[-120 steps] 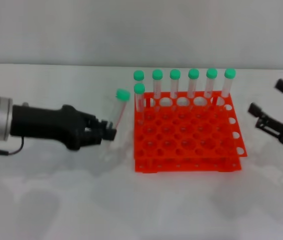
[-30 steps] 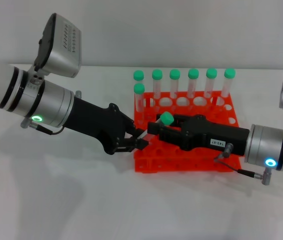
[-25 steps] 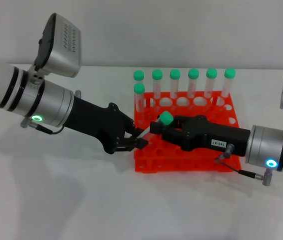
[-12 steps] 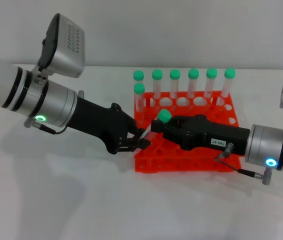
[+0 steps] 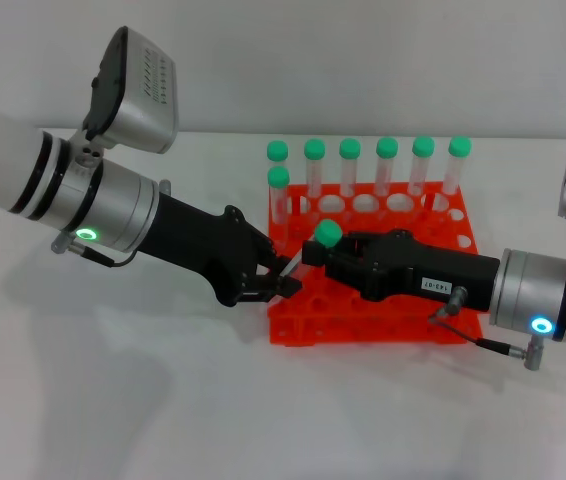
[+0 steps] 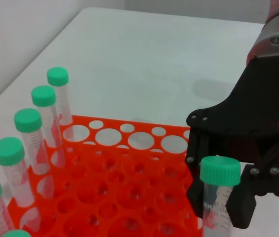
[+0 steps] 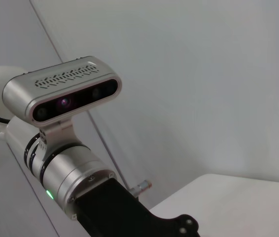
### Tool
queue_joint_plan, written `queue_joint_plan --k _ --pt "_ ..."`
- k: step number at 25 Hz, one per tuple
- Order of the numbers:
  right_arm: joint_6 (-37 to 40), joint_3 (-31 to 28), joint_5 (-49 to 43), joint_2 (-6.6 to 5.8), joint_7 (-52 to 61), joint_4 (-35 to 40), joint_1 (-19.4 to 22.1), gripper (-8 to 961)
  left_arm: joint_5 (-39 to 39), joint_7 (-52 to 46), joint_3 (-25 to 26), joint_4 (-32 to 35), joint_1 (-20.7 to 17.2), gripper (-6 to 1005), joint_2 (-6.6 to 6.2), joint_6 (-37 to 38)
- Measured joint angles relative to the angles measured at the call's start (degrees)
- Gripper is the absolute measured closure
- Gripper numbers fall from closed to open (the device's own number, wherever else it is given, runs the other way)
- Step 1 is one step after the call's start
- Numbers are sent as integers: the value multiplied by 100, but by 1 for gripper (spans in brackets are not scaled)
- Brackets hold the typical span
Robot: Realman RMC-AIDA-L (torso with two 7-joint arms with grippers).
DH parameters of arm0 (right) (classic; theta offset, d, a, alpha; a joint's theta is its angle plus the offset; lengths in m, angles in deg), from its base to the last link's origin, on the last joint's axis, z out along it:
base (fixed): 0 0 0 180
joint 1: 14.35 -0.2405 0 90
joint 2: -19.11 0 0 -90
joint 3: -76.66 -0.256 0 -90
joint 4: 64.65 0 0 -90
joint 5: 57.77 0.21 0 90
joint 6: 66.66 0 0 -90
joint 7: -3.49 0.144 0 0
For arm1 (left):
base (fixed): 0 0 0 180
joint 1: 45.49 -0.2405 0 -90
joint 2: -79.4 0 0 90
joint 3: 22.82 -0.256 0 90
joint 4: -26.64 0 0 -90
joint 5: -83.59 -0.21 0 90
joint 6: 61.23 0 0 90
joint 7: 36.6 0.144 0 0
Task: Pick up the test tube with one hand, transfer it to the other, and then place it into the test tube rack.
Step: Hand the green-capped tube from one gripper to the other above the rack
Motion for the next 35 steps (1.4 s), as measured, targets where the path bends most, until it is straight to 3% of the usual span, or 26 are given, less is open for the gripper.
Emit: queue_joint_plan --k 10,21,23,25,26,35 --pt "-19 7 -5 5 2 0 9 751 79 -187 2 -5 65 718 -2 -31" --pt "-55 -66 -3 -19 2 4 11 750 335 -339 10 -384 -57 248 -3 388" --pt "-56 -84 4 -25 2 10 1 750 876 -265 10 -1005 -375 191 0 874" --pt "-57 -125 11 -25 2 15 -6 750 1041 -250 10 -1184 -471 134 0 1017" --pt "-58 -163 13 -28 2 18 -9 750 1454 -192 10 -1538 -755 106 -2 1355" --pt "-221 -215 17 -56 -32 178 -66 749 3108 119 9 -1836 -2179 106 6 2137"
